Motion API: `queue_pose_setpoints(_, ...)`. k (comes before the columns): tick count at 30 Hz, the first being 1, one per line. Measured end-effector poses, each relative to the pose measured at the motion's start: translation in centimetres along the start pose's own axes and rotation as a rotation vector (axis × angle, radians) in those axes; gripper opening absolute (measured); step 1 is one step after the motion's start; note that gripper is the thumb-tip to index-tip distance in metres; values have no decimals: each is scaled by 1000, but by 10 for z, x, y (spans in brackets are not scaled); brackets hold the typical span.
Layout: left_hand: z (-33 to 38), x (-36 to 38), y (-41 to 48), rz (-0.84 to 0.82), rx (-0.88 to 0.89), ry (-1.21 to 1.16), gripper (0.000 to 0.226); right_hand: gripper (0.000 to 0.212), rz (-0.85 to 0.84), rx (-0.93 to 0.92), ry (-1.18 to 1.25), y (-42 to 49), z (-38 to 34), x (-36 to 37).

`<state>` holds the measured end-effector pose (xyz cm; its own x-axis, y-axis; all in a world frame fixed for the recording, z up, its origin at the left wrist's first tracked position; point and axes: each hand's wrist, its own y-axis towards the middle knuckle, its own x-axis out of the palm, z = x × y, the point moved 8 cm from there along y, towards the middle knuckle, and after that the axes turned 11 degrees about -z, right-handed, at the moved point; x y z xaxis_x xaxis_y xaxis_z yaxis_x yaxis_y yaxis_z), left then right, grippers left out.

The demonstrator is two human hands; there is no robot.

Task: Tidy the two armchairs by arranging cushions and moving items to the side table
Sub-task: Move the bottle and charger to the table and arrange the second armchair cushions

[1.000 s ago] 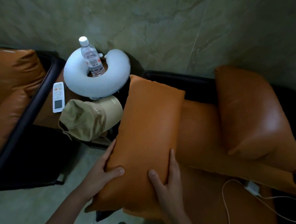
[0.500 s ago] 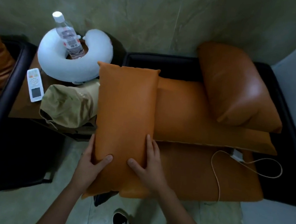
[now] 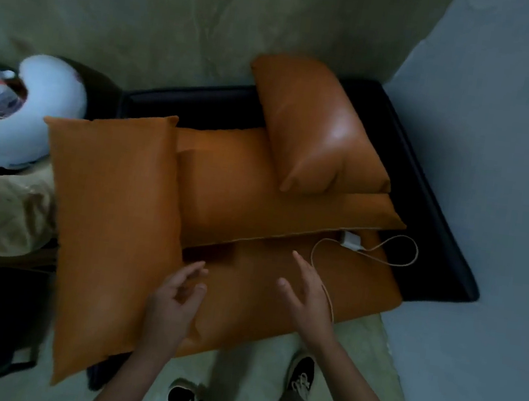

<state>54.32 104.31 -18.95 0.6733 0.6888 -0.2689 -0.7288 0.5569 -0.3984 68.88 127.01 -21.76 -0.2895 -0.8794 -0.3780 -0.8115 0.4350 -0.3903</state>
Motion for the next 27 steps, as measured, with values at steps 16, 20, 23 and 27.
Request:
queue_pose_setpoints(16, -119, 332, 91, -276, -296, -84, 26, 57, -25, 219, -248, 95, 270, -219)
queue_pose_setpoints(20, -135, 371, 132, -218, -264, -107, 31, 64, -86, 137, -358, 127, 301, -210)
queue_pose_setpoints(23, -138, 383, 166, -116, -228, -94, 38, 71, -47, 17, -461, 153, 311, -209)
queue_pose_setpoints(27, -138, 395, 198, -63, -154, 10, 42, 78, -51, 76, -523, 183, 335, -208)
